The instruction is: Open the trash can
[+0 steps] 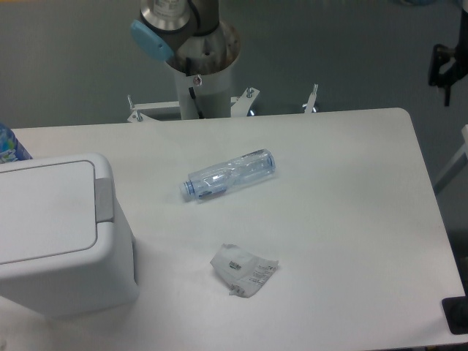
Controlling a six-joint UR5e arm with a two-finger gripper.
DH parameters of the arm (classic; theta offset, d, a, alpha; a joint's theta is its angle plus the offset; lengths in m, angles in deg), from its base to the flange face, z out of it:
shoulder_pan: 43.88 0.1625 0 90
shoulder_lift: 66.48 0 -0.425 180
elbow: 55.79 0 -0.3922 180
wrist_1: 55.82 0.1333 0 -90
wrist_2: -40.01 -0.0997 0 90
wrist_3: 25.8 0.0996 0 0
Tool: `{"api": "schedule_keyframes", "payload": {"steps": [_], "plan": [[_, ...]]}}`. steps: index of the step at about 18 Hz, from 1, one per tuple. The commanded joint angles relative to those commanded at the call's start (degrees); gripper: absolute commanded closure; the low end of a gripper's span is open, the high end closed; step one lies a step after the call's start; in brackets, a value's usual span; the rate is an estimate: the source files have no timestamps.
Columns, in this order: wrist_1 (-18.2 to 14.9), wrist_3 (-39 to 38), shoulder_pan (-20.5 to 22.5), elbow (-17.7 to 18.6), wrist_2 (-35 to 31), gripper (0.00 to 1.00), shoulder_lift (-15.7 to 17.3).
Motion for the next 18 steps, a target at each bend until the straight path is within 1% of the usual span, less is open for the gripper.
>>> {"api": "schedule_keyframes", "payload": {"steps": [5,7,8,9,12,16,18], "plan": [[0.0,-0.3,-0.1,-0.5,-0.3,0.0,0.3],[0.0,-2.6,-0.2,-0.5,-0.3,0.0,0.1],[0.1,-5.8,-0.4,-0.4,0.2,0.0,0.0],[0.0,-7.1,-0.5,-0.3,0.3,0.0,0.2],[0.0,-7.7,-0.5,-0.3,0.4,0.0,0.1],[0.0,-11.1,-0.4,-0.3,0.5,0.0,-0.1],[0.0,-11.5,-0.2,-0.3,0.7,0.0,-0.1]]}}
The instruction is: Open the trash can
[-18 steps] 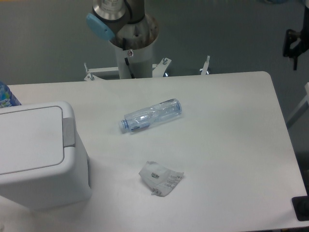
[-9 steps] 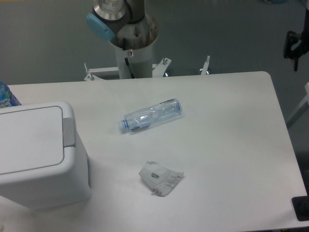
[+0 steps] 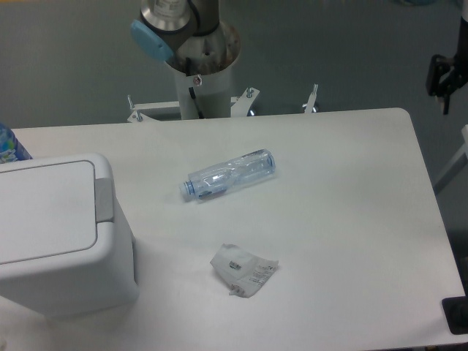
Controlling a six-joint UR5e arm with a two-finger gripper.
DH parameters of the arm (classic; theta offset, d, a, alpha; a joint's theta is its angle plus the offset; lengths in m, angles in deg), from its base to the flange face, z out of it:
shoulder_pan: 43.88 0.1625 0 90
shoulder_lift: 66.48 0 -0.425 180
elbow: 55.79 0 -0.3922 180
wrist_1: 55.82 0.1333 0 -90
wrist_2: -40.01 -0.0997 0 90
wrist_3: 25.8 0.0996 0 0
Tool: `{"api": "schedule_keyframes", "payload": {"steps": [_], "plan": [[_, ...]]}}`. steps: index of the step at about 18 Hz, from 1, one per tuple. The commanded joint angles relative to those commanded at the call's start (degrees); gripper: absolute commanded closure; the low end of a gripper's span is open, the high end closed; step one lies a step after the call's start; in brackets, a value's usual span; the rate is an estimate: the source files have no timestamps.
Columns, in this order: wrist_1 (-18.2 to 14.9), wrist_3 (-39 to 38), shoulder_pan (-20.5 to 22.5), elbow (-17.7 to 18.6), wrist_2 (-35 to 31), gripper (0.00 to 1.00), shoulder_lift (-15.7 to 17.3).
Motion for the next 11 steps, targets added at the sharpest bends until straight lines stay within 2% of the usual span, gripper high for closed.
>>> {"api": "schedule_keyframes", "payload": {"steps": [3,4,11], "plan": [[0.0,-4.1,-0.3,0.4,0.0,0.0,0.2],[-0.1,-10.4,-2.1,0.4,1.0,0.0,0.1],[0.0,-29.5,-11.1,0.4,3.4,0.0,0.3]]}}
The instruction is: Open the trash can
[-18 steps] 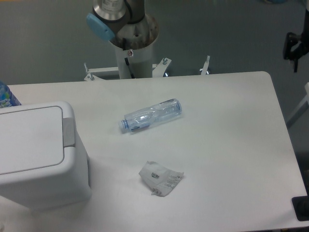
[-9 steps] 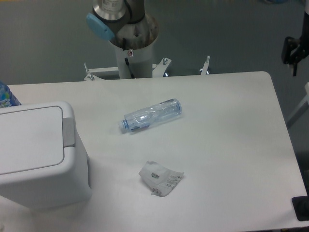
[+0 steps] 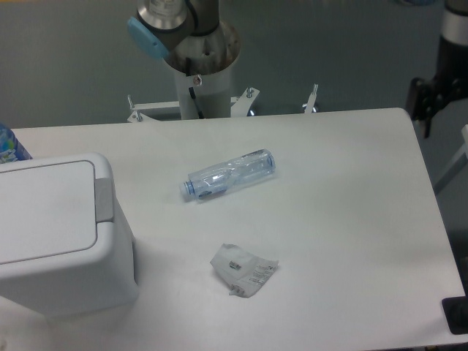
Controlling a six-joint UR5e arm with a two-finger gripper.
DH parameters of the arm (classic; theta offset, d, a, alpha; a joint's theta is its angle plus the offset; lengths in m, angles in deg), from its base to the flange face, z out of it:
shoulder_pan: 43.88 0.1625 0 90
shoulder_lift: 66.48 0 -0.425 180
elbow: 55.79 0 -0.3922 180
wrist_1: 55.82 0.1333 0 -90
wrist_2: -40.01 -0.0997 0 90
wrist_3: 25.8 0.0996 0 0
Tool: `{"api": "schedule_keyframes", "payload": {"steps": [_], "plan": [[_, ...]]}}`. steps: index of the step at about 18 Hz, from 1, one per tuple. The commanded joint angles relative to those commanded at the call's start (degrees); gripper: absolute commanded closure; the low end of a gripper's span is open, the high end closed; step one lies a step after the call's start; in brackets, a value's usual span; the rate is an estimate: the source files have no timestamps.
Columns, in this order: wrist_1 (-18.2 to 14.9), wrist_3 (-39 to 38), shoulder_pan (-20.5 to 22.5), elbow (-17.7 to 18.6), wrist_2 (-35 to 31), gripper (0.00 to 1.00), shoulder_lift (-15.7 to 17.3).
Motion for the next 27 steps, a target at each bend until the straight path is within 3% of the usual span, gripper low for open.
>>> {"api": "schedule_keyframes", "payload": {"steps": [5,10,15,27], "plan": [[0.0,-11.7,-4.0,0.5,4.6,0.0,0.2],[0.0,-12.6,-8.9,5.4,4.9,0.0,1.8],[0.0,-21.2,-12.5,5.4,4.9,0.0,2.3],[0.0,-25.6,-21.8,6.3,4.4,0.0,2.2]]}}
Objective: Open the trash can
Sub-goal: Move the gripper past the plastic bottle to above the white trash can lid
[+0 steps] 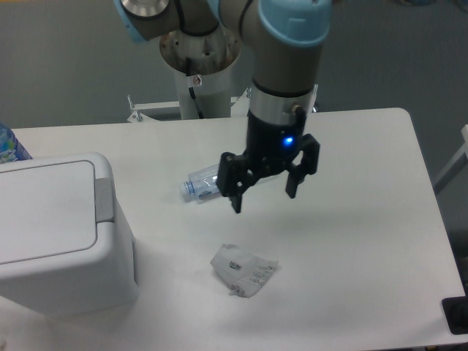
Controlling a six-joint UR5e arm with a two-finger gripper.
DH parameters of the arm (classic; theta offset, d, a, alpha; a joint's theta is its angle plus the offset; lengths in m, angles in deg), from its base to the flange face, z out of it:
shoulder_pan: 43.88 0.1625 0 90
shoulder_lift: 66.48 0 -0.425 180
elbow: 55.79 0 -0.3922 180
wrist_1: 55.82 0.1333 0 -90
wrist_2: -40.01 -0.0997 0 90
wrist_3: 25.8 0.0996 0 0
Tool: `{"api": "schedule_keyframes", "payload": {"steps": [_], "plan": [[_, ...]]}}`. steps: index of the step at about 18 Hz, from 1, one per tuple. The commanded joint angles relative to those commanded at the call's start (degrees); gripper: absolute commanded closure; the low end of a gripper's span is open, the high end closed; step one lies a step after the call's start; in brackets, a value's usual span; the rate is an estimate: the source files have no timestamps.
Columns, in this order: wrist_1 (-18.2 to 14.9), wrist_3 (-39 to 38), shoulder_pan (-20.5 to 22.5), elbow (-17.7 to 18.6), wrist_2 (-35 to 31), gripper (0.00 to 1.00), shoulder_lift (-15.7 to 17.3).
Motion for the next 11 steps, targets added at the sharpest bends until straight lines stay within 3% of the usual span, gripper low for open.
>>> {"api": "schedule_keyframes", "payload": {"steps": [6,11], "plan": [[0.0,-2.2,-6.5,-0.1,0.4,0.0,0.4],[-0.1,-2.2,-9.4,0.2,1.1,0.0,0.4]]}}
